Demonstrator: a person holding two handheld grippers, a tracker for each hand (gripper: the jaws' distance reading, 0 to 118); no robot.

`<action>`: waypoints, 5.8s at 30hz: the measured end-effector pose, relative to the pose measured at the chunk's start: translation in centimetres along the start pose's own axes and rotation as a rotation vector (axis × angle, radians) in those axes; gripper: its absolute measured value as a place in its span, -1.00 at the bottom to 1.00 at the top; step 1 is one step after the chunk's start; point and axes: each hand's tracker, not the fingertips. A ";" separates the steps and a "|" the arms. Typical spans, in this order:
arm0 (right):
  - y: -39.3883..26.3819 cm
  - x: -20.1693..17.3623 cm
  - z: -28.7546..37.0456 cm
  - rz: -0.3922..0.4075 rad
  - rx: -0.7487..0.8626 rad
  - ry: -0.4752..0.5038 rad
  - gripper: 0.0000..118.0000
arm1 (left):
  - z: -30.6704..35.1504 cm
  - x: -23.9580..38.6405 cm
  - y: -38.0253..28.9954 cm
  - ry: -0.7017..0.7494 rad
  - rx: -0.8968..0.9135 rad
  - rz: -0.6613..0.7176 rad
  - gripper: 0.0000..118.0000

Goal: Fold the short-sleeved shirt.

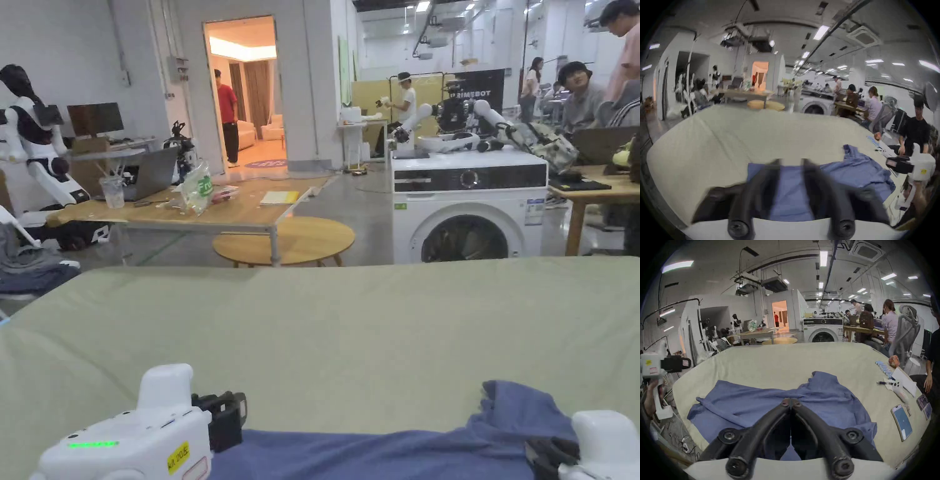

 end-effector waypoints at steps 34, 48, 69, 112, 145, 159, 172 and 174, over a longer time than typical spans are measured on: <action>3.6 17.4 -21.7 -0.080 -0.638 -0.245 -0.55 | -21.4 -5.2 -1.9 0.169 -0.576 -0.095 -1.00; 7.0 14.8 -5.7 -0.079 -0.344 -0.095 -1.00 | -7.6 -6.1 1.9 -0.013 -0.298 -0.016 -1.00; -9.7 12.4 9.6 -0.163 -0.324 -0.163 0.01 | 5.0 -8.2 -12.3 -0.038 -0.313 0.090 0.26; -4.6 -0.8 5.8 -0.133 -0.119 0.123 -1.00 | 0.7 -15.8 -13.8 -0.287 -0.351 0.721 0.74; -3.9 -1.5 6.3 -0.236 -0.108 0.214 -1.00 | -3.7 4.2 -8.3 -0.372 -0.412 0.127 -0.96; -6.0 2.1 7.6 -0.361 -0.104 0.147 -1.00 | -5.3 8.7 -9.8 -0.465 -0.321 0.290 -1.00; -7.1 0.9 7.2 -0.319 -0.158 0.164 -1.00 | -5.2 5.7 -12.4 -0.534 -0.397 0.366 -0.89; -7.3 1.1 6.8 -0.335 -0.161 0.170 -1.00 | -3.7 2.5 -11.2 -0.496 -0.330 0.416 -0.12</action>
